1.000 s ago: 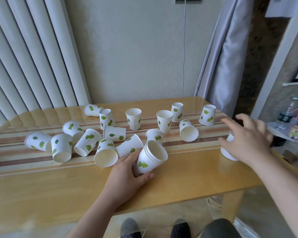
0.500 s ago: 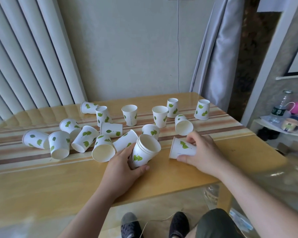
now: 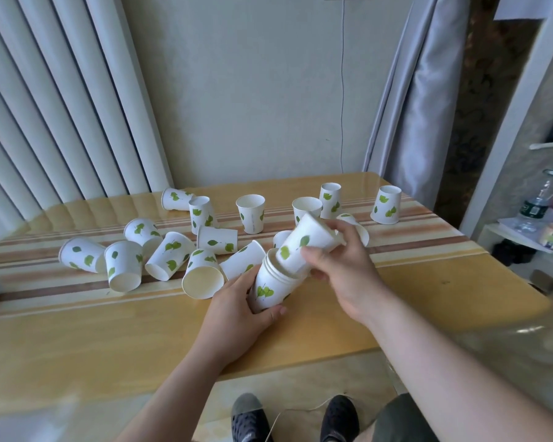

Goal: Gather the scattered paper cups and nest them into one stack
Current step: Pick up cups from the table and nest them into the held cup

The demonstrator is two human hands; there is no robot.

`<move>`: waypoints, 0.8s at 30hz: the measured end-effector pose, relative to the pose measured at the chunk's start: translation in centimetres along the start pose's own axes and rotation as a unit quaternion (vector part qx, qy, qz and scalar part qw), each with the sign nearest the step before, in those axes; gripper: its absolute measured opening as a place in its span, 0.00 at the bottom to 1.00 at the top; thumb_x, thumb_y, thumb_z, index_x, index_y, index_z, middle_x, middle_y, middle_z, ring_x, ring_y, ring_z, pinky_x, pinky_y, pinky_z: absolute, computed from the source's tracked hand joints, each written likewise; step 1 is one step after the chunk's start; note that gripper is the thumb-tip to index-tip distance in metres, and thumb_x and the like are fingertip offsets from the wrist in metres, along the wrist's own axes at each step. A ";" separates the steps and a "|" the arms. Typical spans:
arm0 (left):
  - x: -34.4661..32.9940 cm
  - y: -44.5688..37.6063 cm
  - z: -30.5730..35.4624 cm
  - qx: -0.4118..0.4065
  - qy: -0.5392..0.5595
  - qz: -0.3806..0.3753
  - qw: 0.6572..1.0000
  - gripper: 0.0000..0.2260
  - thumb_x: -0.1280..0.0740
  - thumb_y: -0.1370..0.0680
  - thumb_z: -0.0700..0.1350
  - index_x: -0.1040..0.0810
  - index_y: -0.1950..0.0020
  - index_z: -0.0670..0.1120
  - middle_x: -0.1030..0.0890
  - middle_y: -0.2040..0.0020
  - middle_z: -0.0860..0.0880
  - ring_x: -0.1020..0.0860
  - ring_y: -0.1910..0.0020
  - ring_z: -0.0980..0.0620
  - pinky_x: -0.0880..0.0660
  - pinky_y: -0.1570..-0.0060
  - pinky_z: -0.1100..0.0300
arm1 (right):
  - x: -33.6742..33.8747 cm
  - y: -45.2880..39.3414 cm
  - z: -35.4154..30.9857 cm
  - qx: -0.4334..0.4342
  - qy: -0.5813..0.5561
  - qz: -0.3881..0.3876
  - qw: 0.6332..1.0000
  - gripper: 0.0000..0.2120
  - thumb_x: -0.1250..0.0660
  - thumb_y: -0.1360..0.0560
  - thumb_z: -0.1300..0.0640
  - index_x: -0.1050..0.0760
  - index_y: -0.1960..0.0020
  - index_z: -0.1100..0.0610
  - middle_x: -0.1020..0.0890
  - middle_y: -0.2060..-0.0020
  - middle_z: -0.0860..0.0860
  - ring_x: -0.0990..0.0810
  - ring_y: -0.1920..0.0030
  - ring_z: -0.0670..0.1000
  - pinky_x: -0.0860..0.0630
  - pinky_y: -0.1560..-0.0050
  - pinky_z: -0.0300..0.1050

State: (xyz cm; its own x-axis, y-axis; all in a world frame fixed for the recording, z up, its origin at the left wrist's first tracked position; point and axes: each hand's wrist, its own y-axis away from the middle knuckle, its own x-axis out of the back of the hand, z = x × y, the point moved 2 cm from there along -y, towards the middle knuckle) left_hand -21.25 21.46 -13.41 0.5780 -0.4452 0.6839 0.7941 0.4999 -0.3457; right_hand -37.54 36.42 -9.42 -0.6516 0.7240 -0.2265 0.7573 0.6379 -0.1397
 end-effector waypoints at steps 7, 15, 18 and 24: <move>0.0 0.0 0.1 0.004 0.007 -0.004 1.000 0.30 0.20 0.29 0.62 0.23 0.29 0.61 0.17 0.45 0.64 0.21 0.45 0.62 0.24 0.48 0.63 | -0.2 0.4 2.1 0.014 0.107 -0.056 0.993 0.29 0.15 0.35 0.52 0.21 0.41 0.31 0.11 0.46 0.39 0.14 0.47 0.41 0.16 0.45 0.42; -0.3 0.1 -0.3 0.081 -0.010 0.028 0.996 0.20 0.24 0.30 0.55 0.29 0.44 0.57 0.19 0.55 0.59 0.21 0.55 0.60 0.25 0.60 0.59 | 1.9 -1.7 1.3 -0.033 0.142 -0.051 0.988 0.42 0.18 0.33 0.33 0.28 0.23 0.42 0.12 0.44 0.44 0.15 0.46 0.45 0.22 0.48 0.39; -0.4 0.0 -0.3 0.090 -0.013 0.032 0.995 0.21 0.24 0.30 0.55 0.30 0.44 0.57 0.19 0.55 0.60 0.21 0.54 0.61 0.27 0.62 0.63 | 1.8 -4.5 2.8 -0.038 0.296 0.018 0.954 0.28 0.29 0.19 0.39 0.29 0.21 0.42 0.15 0.42 0.46 0.17 0.36 0.55 0.23 0.43 0.47; -0.2 0.1 -0.1 0.084 -0.001 0.039 0.996 0.20 0.23 0.31 0.55 0.29 0.45 0.57 0.18 0.55 0.58 0.21 0.54 0.59 0.22 0.59 0.59 | -2.4 -6.3 4.0 -0.125 0.449 0.025 0.884 0.32 0.44 0.32 0.22 0.29 0.33 0.36 0.22 0.34 0.51 0.28 0.30 0.64 0.25 0.32 0.64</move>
State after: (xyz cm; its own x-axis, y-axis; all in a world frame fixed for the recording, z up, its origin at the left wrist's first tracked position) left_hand -21.26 21.54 -13.63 0.6363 -0.3988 0.6604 0.7041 0.6500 -0.2859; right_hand -40.61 29.59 -11.89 -0.4740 0.5975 0.6468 0.8257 0.5567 0.0909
